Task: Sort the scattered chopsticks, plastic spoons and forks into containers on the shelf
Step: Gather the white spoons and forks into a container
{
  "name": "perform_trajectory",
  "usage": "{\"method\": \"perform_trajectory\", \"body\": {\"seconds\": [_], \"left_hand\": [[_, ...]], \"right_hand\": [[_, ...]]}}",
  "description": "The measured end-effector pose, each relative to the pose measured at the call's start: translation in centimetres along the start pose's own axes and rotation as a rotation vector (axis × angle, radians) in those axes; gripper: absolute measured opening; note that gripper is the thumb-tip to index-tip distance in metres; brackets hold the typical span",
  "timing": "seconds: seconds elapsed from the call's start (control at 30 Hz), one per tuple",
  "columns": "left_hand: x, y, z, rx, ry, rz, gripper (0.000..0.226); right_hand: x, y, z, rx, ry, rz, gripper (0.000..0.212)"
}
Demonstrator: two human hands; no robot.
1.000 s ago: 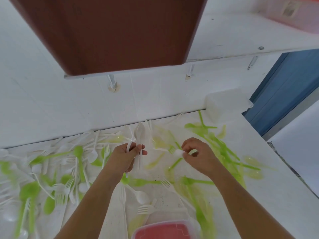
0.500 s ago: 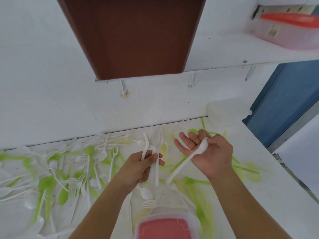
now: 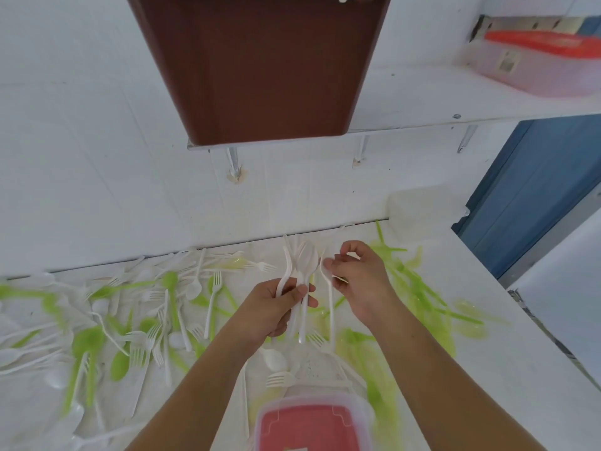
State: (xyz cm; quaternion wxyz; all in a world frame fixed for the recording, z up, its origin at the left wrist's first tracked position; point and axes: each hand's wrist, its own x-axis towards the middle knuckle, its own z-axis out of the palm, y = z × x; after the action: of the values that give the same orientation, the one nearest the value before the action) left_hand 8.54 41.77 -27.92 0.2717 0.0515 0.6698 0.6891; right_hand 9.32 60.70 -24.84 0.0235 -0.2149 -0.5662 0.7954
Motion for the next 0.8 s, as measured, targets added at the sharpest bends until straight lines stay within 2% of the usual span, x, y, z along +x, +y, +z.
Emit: {"method": "perform_trajectory", "body": {"seconds": [0.07,0.27,0.4,0.47,0.6,0.63,0.7,0.8], "left_hand": [[0.1,-0.2,0.4,-0.004,0.005,-0.004,0.03],[0.0,-0.8,0.3,0.041,0.041,-0.008,0.021],[-0.1,-0.8,-0.5,0.005,0.05,-0.007,0.027],[-0.2,-0.8,-1.0,0.001,0.081,0.001,0.026],[-0.7,-0.5,-1.5,-0.013,0.098,0.021,0.024],[-0.8,-0.5,-1.4,-0.002,0.084,0.022,0.025],[-0.8,-0.3,-0.9,0.045,0.042,0.016,0.025],[-0.7,-0.4,-0.3,0.039,0.008,0.004,0.025]], "right_hand": [[-0.1,0.5,0.9,-0.118,0.081,-0.075,0.026],[-0.3,1.2,2.0,-0.39,0.138,-0.19,0.018],[0.1,1.1,1.5,-0.295,0.111,-0.138,0.019],[0.4,0.8,1.0,-0.228,0.168,-0.135,0.019],[1.5,1.2,-0.1,-0.398,0.377,-0.342,0.025],[1.3,1.3,0.2,-0.439,0.368,-0.362,0.023],[0.8,1.8,1.2,-0.453,0.241,-0.315,0.016],[0.1,1.7,2.6,-0.262,-0.019,-0.087,0.026]]}}
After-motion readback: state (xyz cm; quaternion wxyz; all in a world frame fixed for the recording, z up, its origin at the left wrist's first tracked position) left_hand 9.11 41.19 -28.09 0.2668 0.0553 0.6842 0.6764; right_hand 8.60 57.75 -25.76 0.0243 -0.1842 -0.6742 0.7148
